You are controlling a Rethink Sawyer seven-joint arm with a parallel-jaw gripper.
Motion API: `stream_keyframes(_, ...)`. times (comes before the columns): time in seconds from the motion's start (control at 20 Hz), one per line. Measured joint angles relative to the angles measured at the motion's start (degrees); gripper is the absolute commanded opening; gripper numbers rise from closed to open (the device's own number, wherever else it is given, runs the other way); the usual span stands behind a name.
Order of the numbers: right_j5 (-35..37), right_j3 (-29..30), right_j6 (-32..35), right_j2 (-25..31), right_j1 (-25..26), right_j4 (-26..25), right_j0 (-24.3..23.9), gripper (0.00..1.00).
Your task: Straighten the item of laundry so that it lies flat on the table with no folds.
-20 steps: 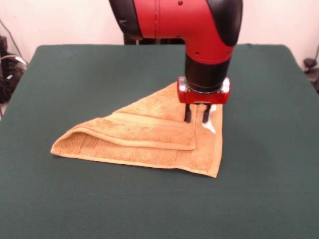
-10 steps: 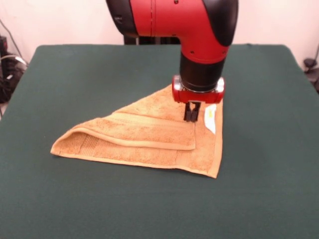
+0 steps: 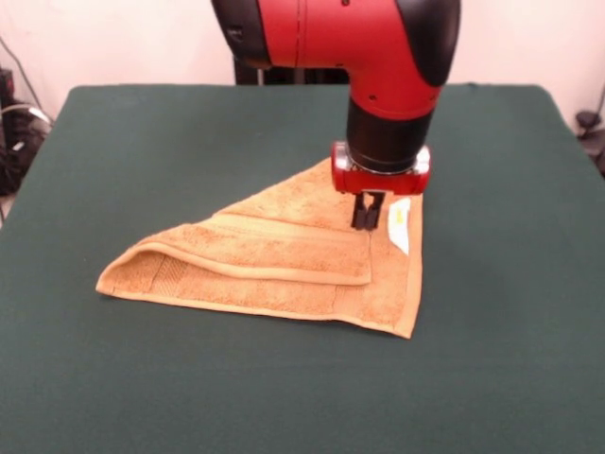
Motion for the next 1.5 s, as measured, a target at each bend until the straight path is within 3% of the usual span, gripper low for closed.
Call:
stream_keyframes(1.15, -0.21, -0.94, 0.00, -0.42, 0.84, 0.51, 0.47, 0.00)
stream_keyframes(1.2, -0.22, -0.96, 0.00, -0.44, 0.83, 0.55, 0.42, 1.00)
stream_keyframes(1.5, -0.23, -1.01, 0.00, -0.63, 0.68, 0.57, 0.06, 1.00)
